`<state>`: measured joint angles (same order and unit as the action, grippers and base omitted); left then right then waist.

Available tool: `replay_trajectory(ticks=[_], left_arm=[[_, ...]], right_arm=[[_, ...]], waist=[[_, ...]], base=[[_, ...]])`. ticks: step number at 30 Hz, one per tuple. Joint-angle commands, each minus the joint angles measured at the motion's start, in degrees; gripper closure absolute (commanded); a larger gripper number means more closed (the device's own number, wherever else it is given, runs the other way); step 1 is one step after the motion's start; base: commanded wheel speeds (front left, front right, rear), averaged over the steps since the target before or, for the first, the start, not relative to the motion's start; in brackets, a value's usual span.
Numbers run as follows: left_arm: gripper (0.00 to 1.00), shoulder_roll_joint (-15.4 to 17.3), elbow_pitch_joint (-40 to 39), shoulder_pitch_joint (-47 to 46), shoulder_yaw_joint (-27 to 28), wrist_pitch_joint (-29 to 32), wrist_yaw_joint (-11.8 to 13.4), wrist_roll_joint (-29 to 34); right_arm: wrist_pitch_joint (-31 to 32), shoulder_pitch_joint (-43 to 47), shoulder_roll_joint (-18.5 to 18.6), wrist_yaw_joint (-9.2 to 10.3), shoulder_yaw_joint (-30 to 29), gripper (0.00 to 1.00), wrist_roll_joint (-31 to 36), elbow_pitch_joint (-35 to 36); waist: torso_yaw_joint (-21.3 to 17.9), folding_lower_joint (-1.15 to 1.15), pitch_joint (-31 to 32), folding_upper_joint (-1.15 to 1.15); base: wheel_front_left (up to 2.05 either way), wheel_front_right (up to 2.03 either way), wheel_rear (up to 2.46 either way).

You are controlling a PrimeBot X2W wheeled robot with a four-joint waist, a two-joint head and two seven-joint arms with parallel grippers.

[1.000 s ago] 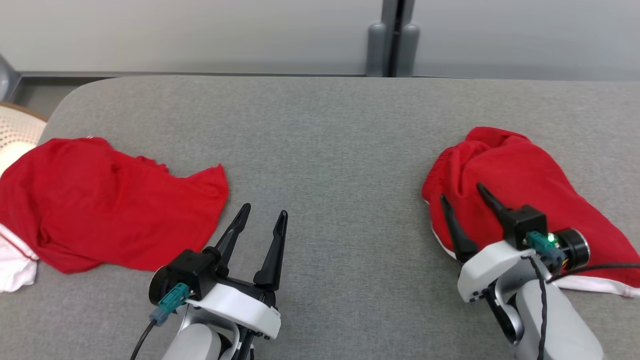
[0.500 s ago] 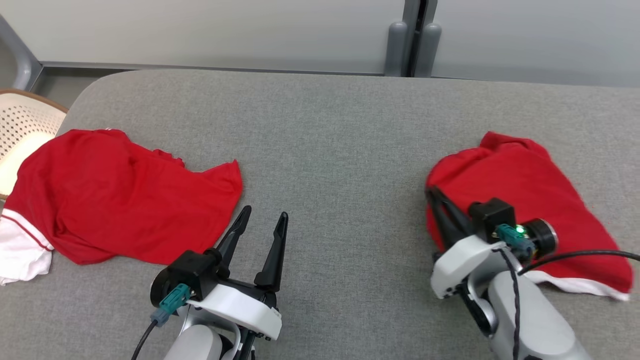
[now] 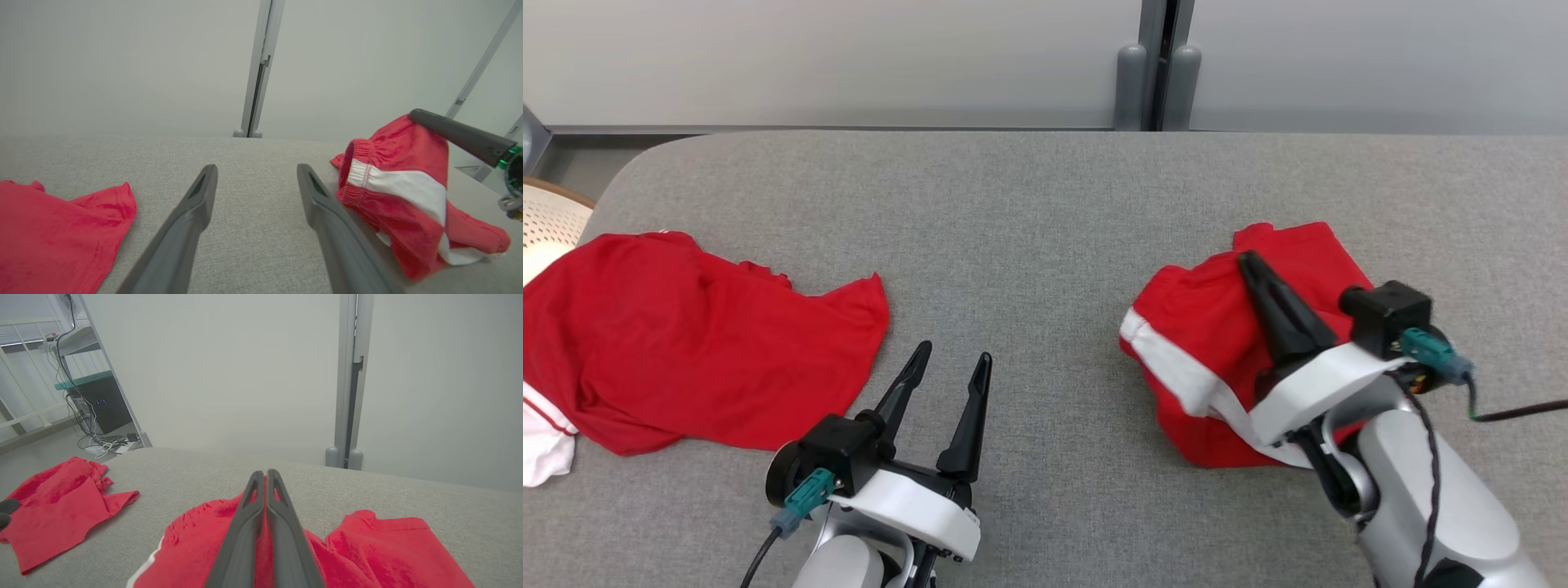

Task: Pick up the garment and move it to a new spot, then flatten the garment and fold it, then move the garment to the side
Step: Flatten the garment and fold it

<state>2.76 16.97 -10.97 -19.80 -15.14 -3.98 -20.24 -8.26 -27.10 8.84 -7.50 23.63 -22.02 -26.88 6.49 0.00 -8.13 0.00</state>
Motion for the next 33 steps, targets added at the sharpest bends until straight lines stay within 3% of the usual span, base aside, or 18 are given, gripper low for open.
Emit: replay_trajectory(ticks=[1, 4, 10, 11, 12, 13, 25, 33], left_arm=[[0.00, 0.2, -0.1, -0.2, -0.1, 0.0, -0.3, 0.3], [0.00, 0.2, -0.1, -0.7, -0.3, 0.0, -0.3, 0.4], [0.00, 0.2, 0.0, -1.6, -0.7, 0.0, -0.2, 0.4], [0.00, 0.2, 0.0, -1.7, -0.7, 0.0, -0.2, 0.4], [0.00, 0.2, 0.0, -1.9, -0.7, 0.0, -0.1, 0.5], [0.00, 0.2, 0.1, -2.2, -0.6, 0.0, -0.1, 0.5], [0.00, 0.2, 1.5, -2.0, 1.2, 0.0, -0.1, 0.8], [0.00, 0.2, 1.8, -0.8, 3.1, 0.0, -1.0, 0.8]], right_arm=[[0.8, 0.2, 0.8, 0.02, -0.7, 1.00, -0.1, -1.1], [1.4, -0.7, 2.8, 0.02, -1.4, 1.00, 0.9, -3.8], [0.3, -2.9, 3.1, 0.02, -0.3, 1.00, 0.2, -9.2], [-0.1, -3.5, 3.0, 0.02, 0.2, 0.84, 0.3, -9.8], [-0.7, -4.1, 2.8, 0.02, 0.7, 0.60, 0.4, -10.6], [-1.2, -4.7, 2.5, 0.02, 1.1, 0.02, 0.5, -11.3], [-5.6, -7.6, 1.1, 0.02, 2.4, 0.00, 2.3, -19.1], [-6.9, -3.6, 2.3, 0.02, -1.3, 0.00, 1.3, -15.0]], waist=[[-0.1, 0.00, -0.6, 0.00], [-0.2, 0.00, -1.4, 0.00], [-0.1, 0.00, -2.8, 0.00], [-0.2, 0.00, -3.1, 0.00], [-0.3, 0.00, -3.4, 0.00], [-0.3, 0.00, -3.6, 0.00], [-2.5, 0.00, -2.6, 0.00], [-5.8, 0.00, -0.1, 0.00]], base=[[0.00, 0.00, 0.00], [0.00, 0.00, 0.00], [0.00, 0.00, 0.00], [0.00, 0.00, 0.00], [0.00, 0.00, 0.00], [0.00, 0.00, 0.00], [0.00, 0.00, 0.00], [0.00, 0.00, 0.00]])
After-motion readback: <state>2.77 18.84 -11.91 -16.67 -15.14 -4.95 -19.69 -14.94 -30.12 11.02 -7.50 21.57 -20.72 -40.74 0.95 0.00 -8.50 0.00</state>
